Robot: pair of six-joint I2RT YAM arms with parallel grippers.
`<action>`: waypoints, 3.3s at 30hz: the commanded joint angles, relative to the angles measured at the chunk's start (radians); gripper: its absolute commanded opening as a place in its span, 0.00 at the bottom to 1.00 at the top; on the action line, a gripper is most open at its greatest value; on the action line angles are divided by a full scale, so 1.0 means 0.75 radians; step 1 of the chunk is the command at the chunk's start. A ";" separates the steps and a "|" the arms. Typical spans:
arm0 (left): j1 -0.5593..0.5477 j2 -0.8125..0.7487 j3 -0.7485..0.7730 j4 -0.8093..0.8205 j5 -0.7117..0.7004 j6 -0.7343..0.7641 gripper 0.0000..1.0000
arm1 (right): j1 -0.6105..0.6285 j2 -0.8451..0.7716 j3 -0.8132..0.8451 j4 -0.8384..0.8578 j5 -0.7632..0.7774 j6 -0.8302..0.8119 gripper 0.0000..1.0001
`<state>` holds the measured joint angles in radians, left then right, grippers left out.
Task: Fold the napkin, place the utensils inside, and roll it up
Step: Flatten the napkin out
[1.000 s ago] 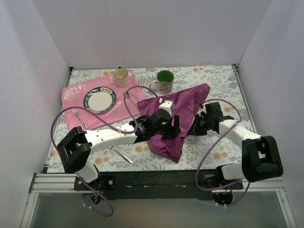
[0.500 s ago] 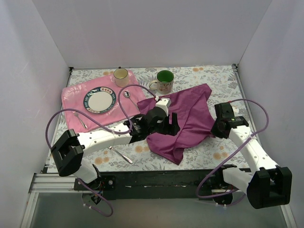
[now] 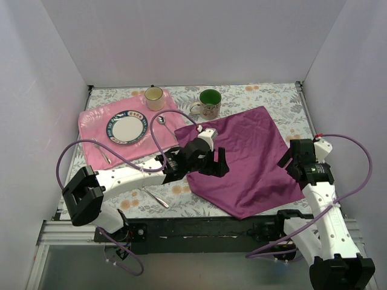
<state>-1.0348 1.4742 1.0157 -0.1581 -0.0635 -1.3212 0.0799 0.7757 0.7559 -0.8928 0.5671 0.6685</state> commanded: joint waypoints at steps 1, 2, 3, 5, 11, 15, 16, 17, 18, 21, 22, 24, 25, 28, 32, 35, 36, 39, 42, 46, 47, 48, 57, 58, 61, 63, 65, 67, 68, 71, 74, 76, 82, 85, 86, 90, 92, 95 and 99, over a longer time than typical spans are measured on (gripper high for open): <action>0.030 -0.027 0.116 -0.116 -0.024 -0.007 0.75 | -0.002 0.043 0.123 0.176 -0.071 -0.200 0.99; 0.036 0.002 0.135 -0.141 -0.050 -0.016 0.75 | -0.002 0.088 0.129 0.304 -0.142 -0.267 0.99; 0.044 0.008 0.145 -0.161 -0.066 -0.020 0.75 | -0.004 0.127 0.137 0.349 -0.213 -0.345 0.97; 0.054 0.008 0.149 -0.176 -0.097 -0.026 0.76 | -0.004 0.325 0.166 0.429 -0.381 -0.386 0.92; 0.144 0.037 0.149 -0.237 -0.116 -0.071 0.77 | -0.004 0.882 0.364 0.505 -0.713 -0.374 0.36; 0.216 0.073 0.139 -0.200 -0.038 -0.071 0.75 | -0.006 1.072 0.416 0.634 -0.687 -0.358 0.35; 0.222 0.094 0.141 -0.194 -0.030 -0.071 0.75 | -0.010 1.153 0.448 0.624 -0.674 -0.351 0.35; 0.232 0.106 0.143 -0.186 -0.022 -0.071 0.75 | -0.025 1.189 0.456 0.620 -0.672 -0.337 0.35; 0.236 0.125 0.155 -0.174 -0.012 -0.071 0.75 | -0.033 1.217 0.457 0.620 -0.664 -0.325 0.35; 0.247 0.223 0.190 -0.153 -0.011 -0.071 0.75 | -0.068 1.287 0.426 0.620 -0.591 -0.290 0.37; 0.247 0.249 0.200 -0.145 -0.011 -0.065 0.75 | -0.076 1.295 0.412 0.636 -0.562 -0.288 0.37; 0.251 0.329 0.214 -0.111 -0.038 -0.057 0.75 | -0.094 1.301 0.381 0.640 -0.550 -0.288 0.37; 0.251 0.351 0.233 -0.098 -0.070 -0.044 0.75 | -0.106 1.310 0.373 0.646 -0.547 -0.294 0.38; 0.251 0.462 0.294 -0.070 -0.099 -0.034 0.74 | -0.194 1.308 0.334 0.653 -0.547 -0.298 0.38; 0.253 0.619 0.407 -0.067 -0.051 -0.048 0.75 | -0.286 1.301 0.301 0.665 -0.570 -0.312 0.38; 0.253 0.734 0.474 -0.057 -0.028 -0.051 0.74 | -0.309 1.299 0.301 0.667 -0.566 -0.343 0.38; 0.253 0.777 0.495 -0.057 -0.024 -0.053 0.74 | -0.313 1.303 0.311 0.665 -0.546 -0.353 0.38; 0.251 0.844 0.574 -0.065 -0.007 -0.044 0.73 | -0.323 1.326 0.344 0.663 -0.515 -0.400 0.39; 0.245 0.820 0.589 -0.076 -0.030 -0.028 0.73 | -0.319 1.328 0.395 0.612 -0.507 -0.470 0.44; 0.236 0.647 0.566 -0.110 -0.040 -0.003 0.80 | -0.179 1.169 0.397 0.565 -0.454 -0.505 0.69; 0.236 0.606 0.560 -0.137 -0.040 -0.007 0.82 | -0.138 1.130 0.395 0.544 -0.429 -0.515 0.75; 0.236 0.561 0.530 -0.145 -0.036 -0.008 0.83 | -0.109 1.045 0.387 0.516 -0.405 -0.509 0.82; 0.318 -0.112 0.235 -0.321 -0.234 -0.122 0.89 | 0.641 0.575 0.068 0.330 -0.564 -0.340 0.90; 0.340 -0.153 0.194 -0.335 -0.236 -0.130 0.89 | 0.774 0.573 0.058 0.297 -0.558 -0.315 0.90; 0.363 -0.304 0.115 -0.350 -0.257 -0.171 0.89 | 1.042 0.608 0.041 0.203 -0.537 -0.237 0.86; 0.371 -0.400 0.027 -0.321 -0.249 -0.191 0.89 | 1.149 0.661 0.047 0.150 -0.462 -0.210 0.85; 0.375 -0.444 -0.033 -0.299 -0.241 -0.202 0.89 | 1.249 0.728 0.054 0.131 -0.413 -0.190 0.84; 0.377 -0.474 -0.055 -0.298 -0.228 -0.216 0.89 | 1.308 0.771 0.070 0.113 -0.374 -0.172 0.80; 0.377 -0.485 -0.070 -0.305 -0.222 -0.222 0.88 | 1.323 0.808 0.074 0.109 -0.353 -0.169 0.77; 0.377 -0.507 -0.088 -0.311 -0.202 -0.233 0.88 | 1.350 0.859 0.072 0.121 -0.304 -0.147 0.70; 0.377 -0.524 -0.094 -0.313 -0.202 -0.230 0.88 | 1.352 0.896 0.074 0.109 -0.223 -0.114 0.62; 0.377 -0.528 -0.082 -0.315 -0.202 -0.224 0.88 | 1.350 0.894 0.070 0.123 -0.202 -0.114 0.51; 0.377 -0.475 -0.031 -0.311 -0.185 -0.212 0.88 | 1.244 0.862 0.156 0.045 -0.018 -0.061 0.17; 0.377 -0.440 -0.029 -0.280 -0.151 -0.220 0.88 | 1.032 0.837 0.184 0.116 -0.001 -0.142 0.09; 0.377 -0.430 -0.027 -0.266 -0.130 -0.224 0.88 | 0.978 0.835 0.203 0.133 0.023 -0.161 0.09; 0.377 -0.385 -0.027 -0.253 -0.081 -0.235 0.87 | 0.755 0.876 0.299 0.266 0.030 -0.347 0.34; 0.377 -0.372 -0.031 -0.245 -0.067 -0.241 0.87 | 0.746 0.917 0.401 0.207 0.064 -0.390 0.58; 0.377 -0.374 -0.037 -0.241 -0.052 -0.239 0.87 | 0.777 0.880 0.398 0.145 -0.039 -0.386 0.76; 0.377 -0.381 -0.070 -0.206 -0.042 -0.251 0.87 | 0.832 0.749 0.228 0.257 -0.322 -0.317 0.54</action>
<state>-0.7551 1.2098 0.9638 -0.3519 -0.1169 -1.5009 0.6685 1.4311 1.0183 -0.7311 0.5125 0.4088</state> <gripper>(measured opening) 0.872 0.705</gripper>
